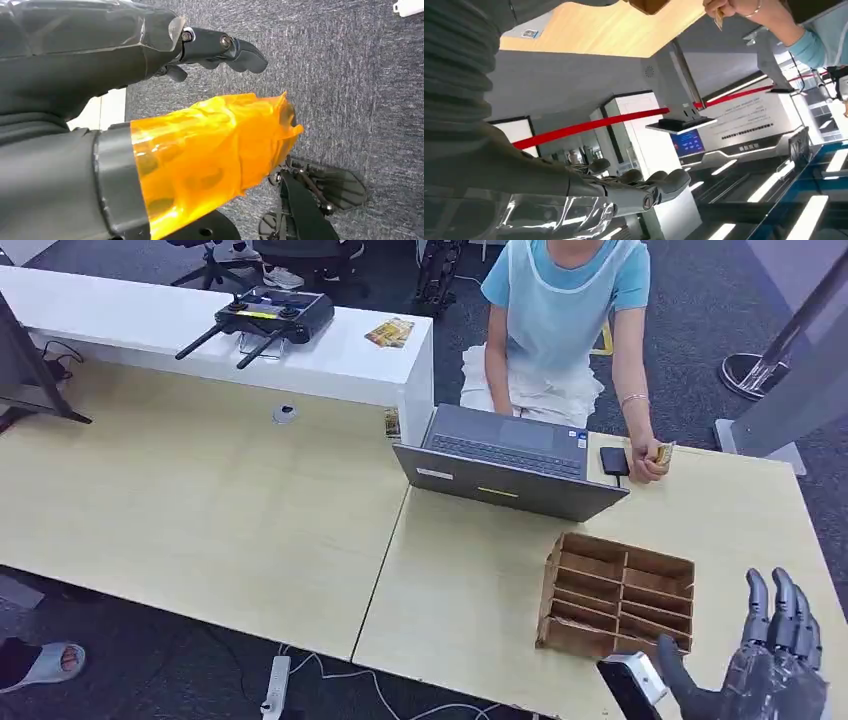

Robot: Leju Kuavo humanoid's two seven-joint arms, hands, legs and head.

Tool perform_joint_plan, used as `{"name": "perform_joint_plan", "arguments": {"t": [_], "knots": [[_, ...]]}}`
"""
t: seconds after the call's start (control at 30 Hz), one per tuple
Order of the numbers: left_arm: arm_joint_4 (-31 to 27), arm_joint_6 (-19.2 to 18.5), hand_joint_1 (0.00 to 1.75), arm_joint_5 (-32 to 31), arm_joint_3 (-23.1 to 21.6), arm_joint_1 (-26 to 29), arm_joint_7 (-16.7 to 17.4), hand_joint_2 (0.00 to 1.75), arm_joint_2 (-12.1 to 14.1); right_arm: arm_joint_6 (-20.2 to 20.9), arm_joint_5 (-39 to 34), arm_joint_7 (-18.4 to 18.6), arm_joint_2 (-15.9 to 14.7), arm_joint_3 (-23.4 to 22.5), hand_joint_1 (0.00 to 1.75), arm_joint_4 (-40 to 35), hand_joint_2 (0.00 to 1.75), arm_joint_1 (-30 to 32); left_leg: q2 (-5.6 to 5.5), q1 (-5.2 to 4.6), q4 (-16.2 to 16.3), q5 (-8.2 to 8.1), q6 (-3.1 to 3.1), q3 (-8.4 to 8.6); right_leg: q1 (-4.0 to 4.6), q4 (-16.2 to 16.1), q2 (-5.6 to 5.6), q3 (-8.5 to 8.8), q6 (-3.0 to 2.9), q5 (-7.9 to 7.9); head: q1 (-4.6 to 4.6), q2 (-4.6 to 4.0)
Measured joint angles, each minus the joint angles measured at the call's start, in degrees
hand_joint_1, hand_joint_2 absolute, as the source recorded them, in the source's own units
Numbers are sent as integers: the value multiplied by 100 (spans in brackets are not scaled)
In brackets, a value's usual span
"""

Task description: Pass the card to the sensor for recognition and then transmit it.

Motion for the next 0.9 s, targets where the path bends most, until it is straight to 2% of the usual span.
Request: {"name": "perform_joint_plan", "arguments": {"t": [0.27,0.3,0.33,0.37,0.43,0.5,0.9], "knots": [[0,-9,0,0,0,1,11,0,2,68,107,116,-74,105,12,7,175,47,0,0,0,0,0,0,0,0,0,0,0,0,0,2],[0,-9,0,0,0,0,15,0,2,94,136,133,-85,105,31,7,175,55,0,0,0,0,0,0,0,0,0,0,0,0,0,2],[0,-9,0,0,0,0,17,0,2,116,164,153,-98,105,31,15,175,69,0,0,0,0,0,0,0,0,0,0,0,0,0,2],[0,-9,0,0,0,1,18,0,4,118,177,155,-107,105,47,31,175,86,0,0,0,0,0,0,0,0,0,0,0,0,0,0],[0,-2,0,-4,0,1,35,0,4,157,223,170,-125,105,40,68,175,105,0,0,0,0,0,0,0,0,0,0,0,0,0,2],[0,2,0,-9,0,0,44,0,7,179,245,170,-138,109,21,116,175,111,0,0,0,0,0,0,0,0,0,0,0,0,0,0],[0,2,0,-24,0,1,63,0,13,164,173,109,-219,299,24,352,175,110,0,0,0,0,0,0,0,0,0,0,0,0,0,0]]}}
